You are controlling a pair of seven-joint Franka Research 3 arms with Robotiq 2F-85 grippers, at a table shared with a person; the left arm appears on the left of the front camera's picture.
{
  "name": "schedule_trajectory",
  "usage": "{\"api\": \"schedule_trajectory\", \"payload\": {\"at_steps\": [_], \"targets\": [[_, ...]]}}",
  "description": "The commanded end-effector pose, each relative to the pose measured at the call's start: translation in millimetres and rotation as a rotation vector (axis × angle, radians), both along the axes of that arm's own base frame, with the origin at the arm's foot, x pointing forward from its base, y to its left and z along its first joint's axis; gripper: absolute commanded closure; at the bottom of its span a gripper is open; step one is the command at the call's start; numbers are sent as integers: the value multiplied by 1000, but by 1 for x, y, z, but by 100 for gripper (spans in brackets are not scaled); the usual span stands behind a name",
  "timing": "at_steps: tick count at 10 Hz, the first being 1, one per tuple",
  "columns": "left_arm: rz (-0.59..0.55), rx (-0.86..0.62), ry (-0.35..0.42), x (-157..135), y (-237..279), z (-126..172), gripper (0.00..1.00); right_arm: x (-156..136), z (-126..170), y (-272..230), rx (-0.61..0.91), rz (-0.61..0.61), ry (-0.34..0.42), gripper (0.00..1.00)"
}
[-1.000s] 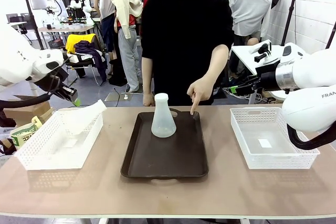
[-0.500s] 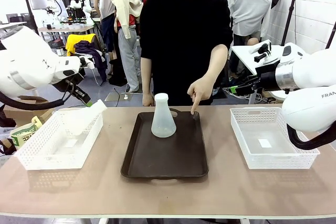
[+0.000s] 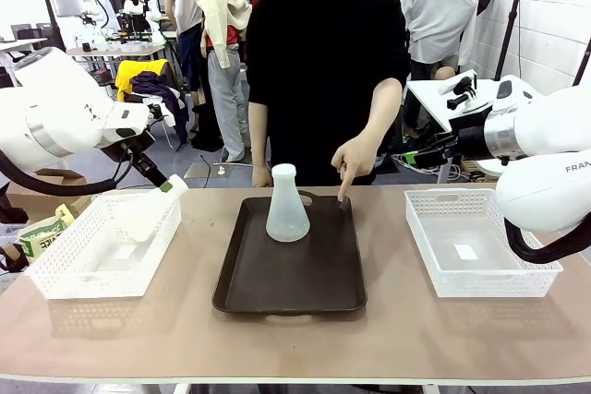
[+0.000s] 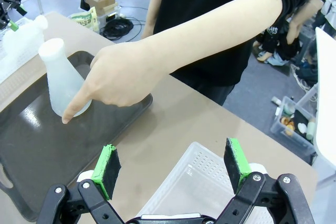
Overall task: Prepare the laboratory tools.
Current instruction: Place the picked Big flask upright in the Handle tray as directed by the person.
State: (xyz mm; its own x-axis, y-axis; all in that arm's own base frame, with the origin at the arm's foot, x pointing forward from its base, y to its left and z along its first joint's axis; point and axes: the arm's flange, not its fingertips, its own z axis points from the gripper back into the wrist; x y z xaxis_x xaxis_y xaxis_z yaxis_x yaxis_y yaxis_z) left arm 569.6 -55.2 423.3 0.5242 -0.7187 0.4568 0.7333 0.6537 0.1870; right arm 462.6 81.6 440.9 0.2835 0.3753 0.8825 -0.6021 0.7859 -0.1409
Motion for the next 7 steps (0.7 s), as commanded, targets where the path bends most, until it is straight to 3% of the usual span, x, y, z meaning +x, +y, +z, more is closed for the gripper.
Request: {"api": "schedule_trajectory", "payload": {"at_steps": [1, 7], "targets": [[-18, -7, -3, 13, 7, -6, 0, 0, 3, 1, -3, 3, 4, 0], [64, -67, -26, 43, -8, -35, 0, 0, 3, 1, -3, 3, 4, 0]]}}
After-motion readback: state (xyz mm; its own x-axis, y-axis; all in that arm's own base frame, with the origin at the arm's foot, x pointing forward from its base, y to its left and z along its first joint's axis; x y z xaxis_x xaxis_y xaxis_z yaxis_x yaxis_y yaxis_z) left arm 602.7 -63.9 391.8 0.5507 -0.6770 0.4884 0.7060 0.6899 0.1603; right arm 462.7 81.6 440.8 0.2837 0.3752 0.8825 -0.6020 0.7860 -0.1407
